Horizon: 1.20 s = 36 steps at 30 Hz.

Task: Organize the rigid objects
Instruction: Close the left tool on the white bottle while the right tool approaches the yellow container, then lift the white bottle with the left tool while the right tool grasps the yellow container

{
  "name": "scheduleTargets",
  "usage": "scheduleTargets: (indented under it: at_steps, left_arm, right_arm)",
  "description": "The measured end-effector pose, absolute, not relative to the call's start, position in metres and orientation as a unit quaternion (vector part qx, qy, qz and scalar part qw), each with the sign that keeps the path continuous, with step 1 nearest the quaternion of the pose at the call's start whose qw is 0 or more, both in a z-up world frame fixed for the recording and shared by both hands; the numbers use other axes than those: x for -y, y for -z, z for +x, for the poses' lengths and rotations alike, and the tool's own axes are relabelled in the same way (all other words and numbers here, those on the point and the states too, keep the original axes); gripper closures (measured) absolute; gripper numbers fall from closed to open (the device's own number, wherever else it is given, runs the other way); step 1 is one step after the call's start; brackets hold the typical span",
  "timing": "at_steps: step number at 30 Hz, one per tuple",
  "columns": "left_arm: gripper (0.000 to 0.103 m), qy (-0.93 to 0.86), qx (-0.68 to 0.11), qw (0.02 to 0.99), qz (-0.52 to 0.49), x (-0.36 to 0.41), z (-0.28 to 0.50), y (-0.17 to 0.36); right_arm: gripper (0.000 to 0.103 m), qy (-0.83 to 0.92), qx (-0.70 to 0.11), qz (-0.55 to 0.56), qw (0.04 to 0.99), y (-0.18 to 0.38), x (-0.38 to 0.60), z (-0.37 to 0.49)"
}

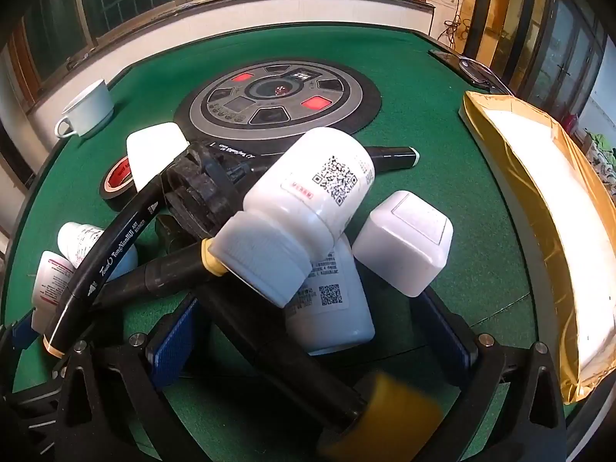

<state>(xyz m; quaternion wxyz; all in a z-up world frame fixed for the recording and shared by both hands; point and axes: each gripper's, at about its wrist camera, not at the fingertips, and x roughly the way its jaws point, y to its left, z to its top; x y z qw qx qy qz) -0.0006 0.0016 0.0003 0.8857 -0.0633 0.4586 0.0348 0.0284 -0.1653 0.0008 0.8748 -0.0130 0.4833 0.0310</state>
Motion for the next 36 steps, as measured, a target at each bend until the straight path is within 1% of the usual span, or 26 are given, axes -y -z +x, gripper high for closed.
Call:
scheduleTargets:
  at_steps: [2,5,6,7,9,10,12,14,15,19,20,21,22,24,25,26,27,29,33,34,36]
  left_arm:
    - [0.015,-0.028,-0.457,0.887,-0.063,-0.003,-0.009,-0.003]
    - [0.015,0.008,-0.454,0.888,-0.078,-0.011,-0.015,-0.004]
    - [0.015,0.019,-0.455,0.886,-0.09,-0.014,-0.018,-0.005]
    - [0.015,0.038,-0.454,0.884,-0.107,-0.018,-0.019,-0.007]
    - [0.015,0.059,-0.451,0.883,-0.115,-0.023,-0.027,-0.015]
    - [0.015,0.067,-0.445,0.887,-0.105,-0.025,-0.03,-0.018]
    - [0.019,0.072,-0.433,0.896,-0.063,-0.02,-0.037,-0.027]
    - [0.02,0.067,-0.428,0.901,-0.033,-0.019,-0.039,-0.031]
    - [0.021,0.067,-0.427,0.902,-0.022,-0.019,-0.039,-0.033]
    - [0.022,0.052,-0.432,0.9,-0.039,-0.038,-0.035,-0.041]
    - [0.022,0.047,-0.431,0.9,-0.048,-0.042,-0.032,-0.043]
    - [0.022,0.046,-0.432,0.899,-0.052,-0.044,-0.03,-0.042]
    - [0.024,0.046,-0.436,0.897,-0.055,-0.044,-0.025,-0.04]
    - [0.049,0.045,-0.454,0.888,-0.06,-0.042,-0.014,-0.033]
    - [0.051,0.046,-0.46,0.885,-0.062,-0.04,-0.009,-0.028]
    - [0.058,0.043,-0.466,0.882,-0.063,-0.039,-0.005,-0.024]
    - [0.062,0.037,-0.472,0.878,-0.062,-0.038,0.0,-0.019]
    - [0.062,0.035,-0.468,0.881,-0.066,-0.039,0.002,-0.016]
    - [0.062,0.03,-0.468,0.88,-0.08,-0.045,0.011,-0.009]
    - [0.063,0.029,-0.475,0.876,-0.077,-0.044,0.014,-0.006]
    - [0.063,0.025,-0.463,0.885,-0.05,-0.037,0.014,-0.006]
  right_arm:
    - [0.001,-0.044,-0.495,-0.019,0.868,-0.002,0.165,0.032]
    - [0.002,-0.115,-0.532,-0.059,0.837,-0.002,0.169,0.037]
    - [0.002,-0.131,-0.528,-0.052,0.838,-0.004,0.175,0.034]
    - [0.002,-0.158,-0.522,-0.022,0.838,-0.006,0.187,0.028]
    - [0.005,-0.193,-0.518,0.001,0.834,-0.012,0.202,0.019]
    - [0.005,-0.21,-0.508,-0.007,0.835,-0.017,0.207,0.011]
    - [0.005,-0.222,-0.48,-0.016,0.849,-0.03,0.218,-0.002]
    - [0.012,-0.245,-0.437,-0.005,0.865,-0.044,0.231,-0.019]
    - [0.013,-0.25,-0.423,-0.002,0.871,-0.049,0.236,-0.026]
    - [0.013,-0.258,-0.396,0.011,0.881,-0.058,0.252,-0.045]
    - [0.013,-0.26,-0.392,0.019,0.882,-0.059,0.255,-0.048]
    - [0.016,-0.264,-0.388,0.026,0.883,-0.06,0.26,-0.049]
    - [0.025,-0.269,-0.384,0.033,0.883,-0.061,0.262,-0.05]
    - [0.027,-0.269,-0.388,0.042,0.88,-0.059,0.265,-0.047]
    - [0.035,-0.271,-0.39,0.055,0.878,-0.057,0.268,-0.047]
    - [0.046,-0.275,-0.393,0.066,0.875,-0.056,0.272,-0.045]
    - [0.048,-0.279,-0.398,0.074,0.871,-0.055,0.274,-0.044]
    - [0.051,-0.28,-0.401,0.073,0.869,-0.052,0.277,-0.045]
    - [0.051,-0.272,-0.398,0.05,0.875,-0.051,0.275,-0.047]
    - [0.051,-0.272,-0.399,0.048,0.875,-0.05,0.275,-0.046]
    - [0.051,-0.273,-0.405,0.035,0.872,-0.049,0.271,-0.042]
